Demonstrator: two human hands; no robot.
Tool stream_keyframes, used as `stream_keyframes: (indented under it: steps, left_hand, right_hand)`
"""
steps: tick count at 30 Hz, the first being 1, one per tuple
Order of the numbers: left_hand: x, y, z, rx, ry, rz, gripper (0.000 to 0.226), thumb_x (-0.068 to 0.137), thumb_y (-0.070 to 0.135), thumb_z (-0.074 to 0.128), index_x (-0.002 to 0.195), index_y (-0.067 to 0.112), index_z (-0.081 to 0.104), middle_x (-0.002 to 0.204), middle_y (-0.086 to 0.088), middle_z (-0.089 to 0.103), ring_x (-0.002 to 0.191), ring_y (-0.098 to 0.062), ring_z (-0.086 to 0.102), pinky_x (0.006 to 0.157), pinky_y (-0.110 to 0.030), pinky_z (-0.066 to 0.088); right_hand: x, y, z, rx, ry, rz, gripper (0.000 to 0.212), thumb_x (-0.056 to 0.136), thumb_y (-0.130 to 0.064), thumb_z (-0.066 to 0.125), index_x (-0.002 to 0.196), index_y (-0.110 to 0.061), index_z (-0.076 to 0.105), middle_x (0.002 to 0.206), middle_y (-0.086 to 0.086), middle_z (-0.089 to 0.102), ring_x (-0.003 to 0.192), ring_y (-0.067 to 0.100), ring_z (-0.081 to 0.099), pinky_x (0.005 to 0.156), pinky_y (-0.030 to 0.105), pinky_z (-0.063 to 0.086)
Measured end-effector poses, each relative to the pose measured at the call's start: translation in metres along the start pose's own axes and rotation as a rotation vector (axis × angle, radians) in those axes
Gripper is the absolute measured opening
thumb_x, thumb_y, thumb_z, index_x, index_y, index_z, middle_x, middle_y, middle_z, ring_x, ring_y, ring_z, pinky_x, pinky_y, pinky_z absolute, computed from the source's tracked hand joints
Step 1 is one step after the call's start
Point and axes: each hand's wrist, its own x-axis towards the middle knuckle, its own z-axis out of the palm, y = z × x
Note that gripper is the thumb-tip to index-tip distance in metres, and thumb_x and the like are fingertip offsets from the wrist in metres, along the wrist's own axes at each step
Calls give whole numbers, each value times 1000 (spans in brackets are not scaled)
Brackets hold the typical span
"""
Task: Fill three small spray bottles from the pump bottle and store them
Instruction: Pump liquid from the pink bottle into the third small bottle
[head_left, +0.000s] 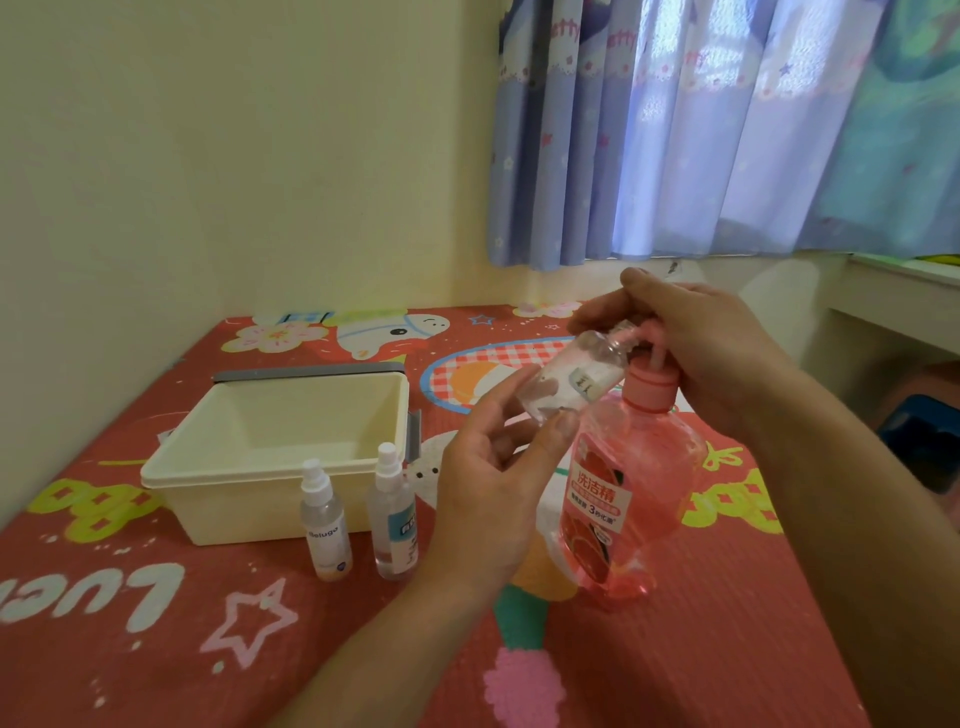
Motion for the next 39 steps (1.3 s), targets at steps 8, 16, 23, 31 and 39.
stream_keyframes:
  steps: [8,16,23,31,39]
  left_hand:
    - [0,3,1,-24,-4,-1,44,68,37,71,111,39,63,101,10,75,95,-10,70,68,-16,52]
    - [-1,2,-1,-17,-6,-4,47,68,40,71,114,40,62,105,7,74,99,-12,69,70,-17,52]
    - [-1,2,0,-29,-8,0,41,68,37,71,107,43,62,101,14,74,95,-8,70,67,-15,52]
    - [0,1,0,-23,-4,7,42,68,37,71,109,42,63,101,13,74,95,-7,69,72,-17,53]
    - [0,-2,-2,-10,2,6,50,71,35,71,120,32,63,106,11,73,99,-8,69,81,-22,55]
  right_hand:
    - [1,-3,-4,-10,-61,34,44,104,-28,47,81,-4,76,97,16,78,90,25,66,78,28,57]
    - [-1,0,0,-229,28,-9,47,103,-32,47,78,-8,78,89,16,77,71,16,62,75,31,51]
    - [-1,3,-2,-116,32,-6,45,103,-28,47,76,-6,76,85,11,78,69,15,64,65,21,52]
    - [1,0,-4,-164,10,-23,50,103,-32,48,70,-11,79,92,18,77,81,27,64,87,41,53]
    - [-1,1,-1,-189,47,-38,50,104,-31,46,70,-11,78,84,13,77,68,15,64,71,27,53]
